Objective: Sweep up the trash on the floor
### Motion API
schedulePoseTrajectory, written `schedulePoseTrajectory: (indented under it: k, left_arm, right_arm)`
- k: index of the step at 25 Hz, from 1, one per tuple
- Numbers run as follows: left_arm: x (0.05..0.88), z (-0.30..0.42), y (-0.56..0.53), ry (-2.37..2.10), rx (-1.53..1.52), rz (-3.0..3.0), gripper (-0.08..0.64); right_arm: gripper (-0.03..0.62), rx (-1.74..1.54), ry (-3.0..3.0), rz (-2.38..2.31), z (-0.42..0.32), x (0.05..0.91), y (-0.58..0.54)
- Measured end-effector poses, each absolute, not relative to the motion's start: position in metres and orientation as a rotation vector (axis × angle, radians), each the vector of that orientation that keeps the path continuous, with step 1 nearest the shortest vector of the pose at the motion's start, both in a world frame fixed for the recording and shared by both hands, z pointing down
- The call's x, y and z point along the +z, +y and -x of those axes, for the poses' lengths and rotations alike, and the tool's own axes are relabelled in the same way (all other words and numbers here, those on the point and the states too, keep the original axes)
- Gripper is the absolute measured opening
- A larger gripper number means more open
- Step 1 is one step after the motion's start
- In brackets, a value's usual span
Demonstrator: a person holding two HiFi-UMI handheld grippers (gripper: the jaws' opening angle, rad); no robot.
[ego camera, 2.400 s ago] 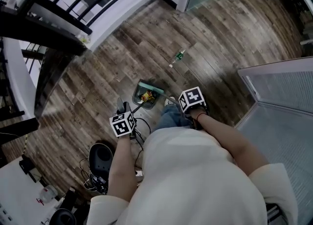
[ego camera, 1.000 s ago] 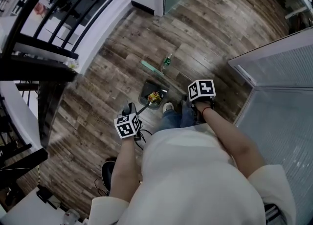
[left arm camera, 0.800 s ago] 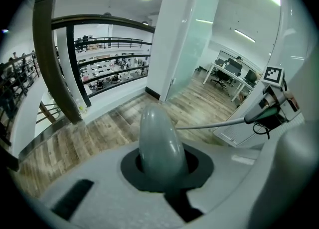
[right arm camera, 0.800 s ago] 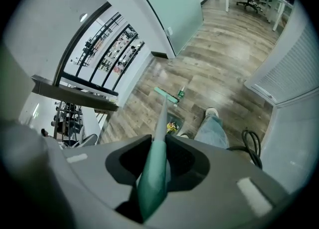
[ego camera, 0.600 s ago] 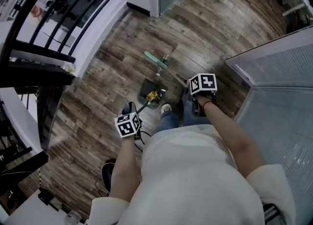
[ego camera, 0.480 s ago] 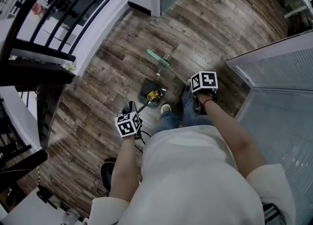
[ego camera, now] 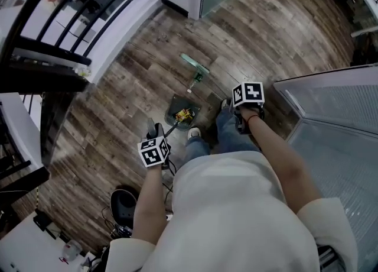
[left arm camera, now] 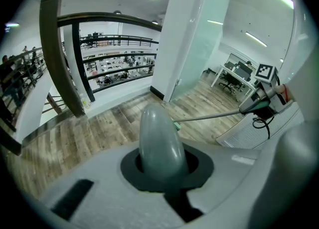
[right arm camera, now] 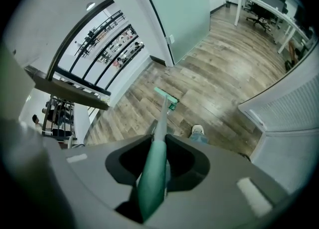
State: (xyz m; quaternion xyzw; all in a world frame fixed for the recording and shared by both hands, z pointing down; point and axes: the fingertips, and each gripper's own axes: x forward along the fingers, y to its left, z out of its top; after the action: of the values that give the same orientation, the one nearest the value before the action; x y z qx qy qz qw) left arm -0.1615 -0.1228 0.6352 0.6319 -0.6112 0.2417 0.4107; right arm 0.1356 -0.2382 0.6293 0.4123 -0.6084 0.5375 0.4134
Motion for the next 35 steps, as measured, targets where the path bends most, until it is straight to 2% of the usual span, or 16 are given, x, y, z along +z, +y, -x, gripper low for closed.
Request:
schedulePoseTrajectory:
  k: [16, 35]
  left_arm:
    - [0.634, 0.125, -0.142, -1.641, 0.538, -1.439, 0.018]
    - [0.639, 0.102, -0.152, -1.671, 0.552, -1.386, 0.021]
  right_arm:
    - [0.098, 1.037, -1.504, -0.854, -0.163, 0.651, -0.317]
    - [0.098, 0.984, -1.405, -0.628, -0.186, 0.678, -0.286]
